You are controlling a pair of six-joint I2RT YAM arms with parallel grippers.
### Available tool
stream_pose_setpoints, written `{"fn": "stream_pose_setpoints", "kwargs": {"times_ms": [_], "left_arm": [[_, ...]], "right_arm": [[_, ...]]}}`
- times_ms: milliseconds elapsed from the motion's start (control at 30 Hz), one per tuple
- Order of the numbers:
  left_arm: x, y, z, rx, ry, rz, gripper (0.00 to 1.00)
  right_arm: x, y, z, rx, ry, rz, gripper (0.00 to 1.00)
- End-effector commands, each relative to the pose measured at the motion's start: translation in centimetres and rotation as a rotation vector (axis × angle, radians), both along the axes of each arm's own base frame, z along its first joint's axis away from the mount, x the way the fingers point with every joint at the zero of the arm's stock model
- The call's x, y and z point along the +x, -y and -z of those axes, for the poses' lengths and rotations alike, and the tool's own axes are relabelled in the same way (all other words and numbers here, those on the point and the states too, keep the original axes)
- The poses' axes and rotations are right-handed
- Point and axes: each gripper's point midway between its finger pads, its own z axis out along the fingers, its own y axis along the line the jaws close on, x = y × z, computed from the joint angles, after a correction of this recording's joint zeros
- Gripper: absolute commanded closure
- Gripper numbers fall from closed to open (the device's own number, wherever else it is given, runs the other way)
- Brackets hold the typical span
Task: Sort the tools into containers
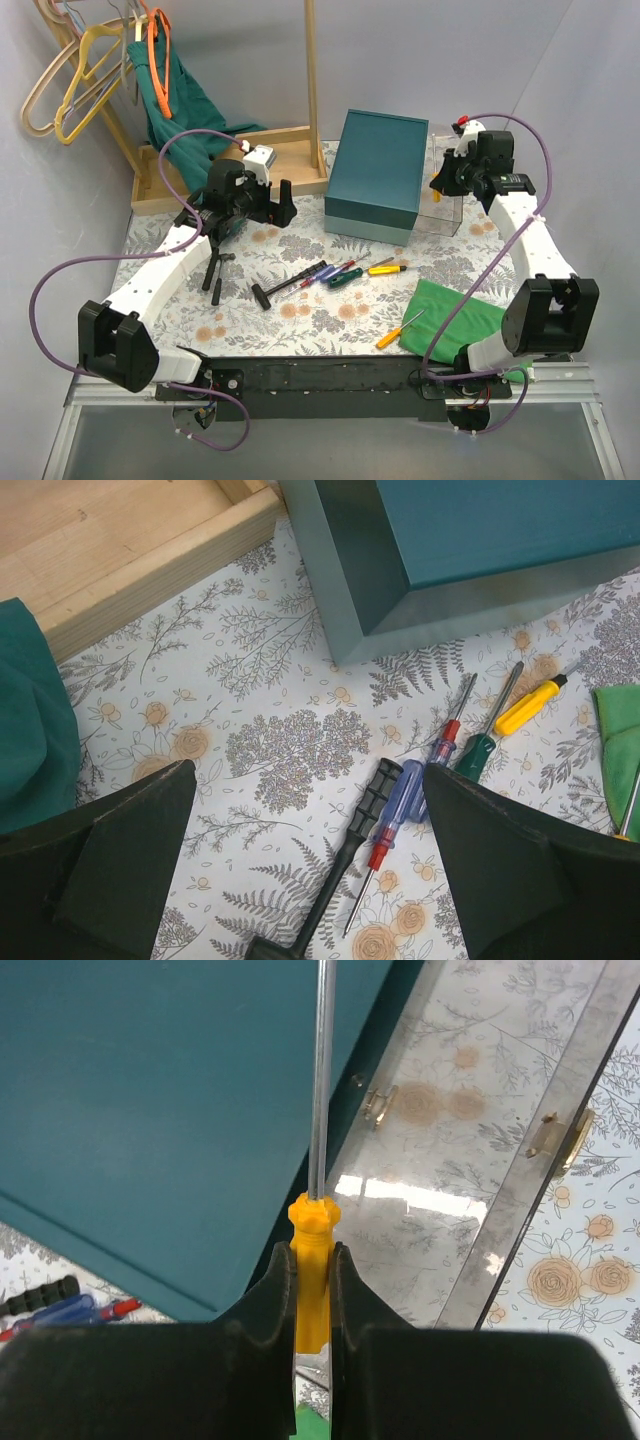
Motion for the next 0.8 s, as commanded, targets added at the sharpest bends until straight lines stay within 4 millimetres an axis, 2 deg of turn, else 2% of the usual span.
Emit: {"fn": "stream_pose_setpoints", "kwargs": {"times_ms": [0,33,67,167,200,267,300,333,367,433,467,500,533,600,633,667,700,733,767], "left_arm": [[0.6,0.1,-1.9,-0.022,0.036,-0.003,0.02],[0.6,0.1,-1.8,-0.022,0.034,-0.004,0.02],[0.7,0.1,-1.9,-0.023,0.035,-0.006,0.02],[0.9,0.2,-2.3,-0.029,0.038,-0.006,0.02],[0.9,0.2,-2.5,-0.031,0.042,-0.005,0.02],[0.9,0.3,-2.6,-0.037,0.042,-0.004,0.02],[1.0,0.4,-2.6,-0.041,0.042,-0.004,0.02],[1.0,0.5,-2.6,-0.044,0.041,-0.001,0.02],[1.0,0.5,-2.6,-0.046,0.04,0.0,0.02],[1.1,0.6,-2.6,-0.05,0.043,0.002,0.02],[1.2,0.6,-2.7,-0.051,0.044,0.002,0.02],[1.3,0.7,-2.8,-0.052,0.049,0.001,0.02],[1.3,0.7,-2.5,-0.048,0.043,0.002,0.02],[1.4,0.7,-2.5,-0.049,0.043,0.006,0.02],[1.4,0.8,-2.3,-0.047,0.042,0.007,0.02],[1.4,0.8,-2.3,-0.048,0.042,0.008,0.02],[1.3,0.8,-2.1,-0.048,0.038,0.011,0.02],[1.3,0.8,-2.1,-0.048,0.038,0.011,0.02],[1.1,0.8,-1.9,-0.046,0.033,0.012,0.02]], "right_arm": [[2.4,0.6,-2.4,0.04,0.058,0.054,0.9],[2.6,0.3,-2.0,0.041,0.043,0.035,0.76],[2.7,0.2,-2.6,0.043,0.051,0.03,0.63],[2.8,0.7,-4.7,0.001,0.121,0.025,0.53],[2.4,0.6,-6.2,-0.002,0.167,0.013,0.53],[1.5,0.2,-7.4,-0.033,0.222,-0.047,0.49],[0.9,0.0,-7.2,-0.063,0.235,-0.088,0.49],[-0.7,-1.4,-8.1,-0.045,0.27,-0.182,0.49],[-1.9,-2.5,-8.1,-0.055,0.287,-0.281,0.49],[-6.7,-5.8,-6.2,-0.118,0.32,-0.583,0.49],[-8.4,-6.8,-5.3,-0.153,0.329,-0.681,0.49],[-11.0,-8.7,-4.9,-0.253,0.417,-0.85,0.48],[-13.6,-9.1,-1.2,-0.275,0.34,-0.939,0.47],[-17.3,-11.0,1.6,-0.332,0.343,-1.112,0.44],[-18.5,-11.0,2.4,-0.395,0.379,-1.186,0.44],[-20.6,-10.7,5.6,-0.406,0.305,-1.264,0.45],[-22.2,-11.4,6.8,-0.421,0.298,-1.351,0.46],[-23.0,-11.3,8.1,-0.455,0.297,-1.423,0.47],[-24.7,-10.8,10.0,-0.455,0.238,-1.488,0.48]]}}
